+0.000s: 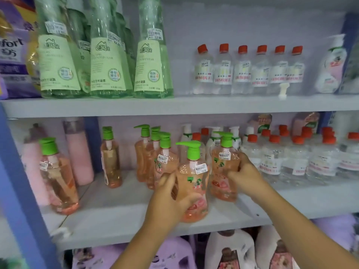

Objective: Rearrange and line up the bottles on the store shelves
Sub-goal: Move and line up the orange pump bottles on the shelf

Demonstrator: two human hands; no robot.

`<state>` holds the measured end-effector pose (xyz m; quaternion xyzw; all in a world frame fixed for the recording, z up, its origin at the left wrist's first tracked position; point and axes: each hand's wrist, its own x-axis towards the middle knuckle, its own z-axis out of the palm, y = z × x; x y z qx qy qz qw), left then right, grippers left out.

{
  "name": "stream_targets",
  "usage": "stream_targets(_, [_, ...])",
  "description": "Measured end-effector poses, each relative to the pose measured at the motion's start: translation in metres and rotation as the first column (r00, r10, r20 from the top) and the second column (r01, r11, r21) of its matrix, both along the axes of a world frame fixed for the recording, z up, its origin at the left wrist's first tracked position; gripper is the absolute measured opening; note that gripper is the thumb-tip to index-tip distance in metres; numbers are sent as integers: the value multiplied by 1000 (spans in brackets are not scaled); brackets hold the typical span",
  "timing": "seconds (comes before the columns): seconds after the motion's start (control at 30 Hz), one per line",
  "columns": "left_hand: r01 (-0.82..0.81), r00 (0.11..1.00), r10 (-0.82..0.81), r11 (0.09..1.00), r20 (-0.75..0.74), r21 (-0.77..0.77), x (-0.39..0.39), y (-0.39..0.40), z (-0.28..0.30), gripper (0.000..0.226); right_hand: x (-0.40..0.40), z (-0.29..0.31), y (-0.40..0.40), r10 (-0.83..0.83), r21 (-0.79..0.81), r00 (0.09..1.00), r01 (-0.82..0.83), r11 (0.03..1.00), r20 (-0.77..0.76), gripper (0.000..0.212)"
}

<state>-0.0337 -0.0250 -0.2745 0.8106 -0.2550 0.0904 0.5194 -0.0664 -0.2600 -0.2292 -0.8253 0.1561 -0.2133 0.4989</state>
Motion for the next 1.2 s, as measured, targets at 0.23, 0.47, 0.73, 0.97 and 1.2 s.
stream_targets(0.23, [-158,987,157,986,-11,-56,-7,-31,-6,61,-16,-7,-1,-183,-146,942,230,962,282,57])
stream_targets(0.47, [-536,821,564,813,82,-227,0,66,-8,27,-53,-17,103,389,-164,715,-365,916,580,24])
stream_targets(0.73, [-752,648,762,637,-10,-170,40,129,0,74,49,-27,209,478,122,841,-518,847,253,45])
stream_targets(0.97, [-793,597,730,473,-333,-383,71,153,16,82,158,-32,274,309,-18,948,-308,951,71,55])
stream_targets(1.2, [-791,610,656,477,-444,-383,97,160,6,67,202,-42,286,259,-68,961,-254,965,97,32])
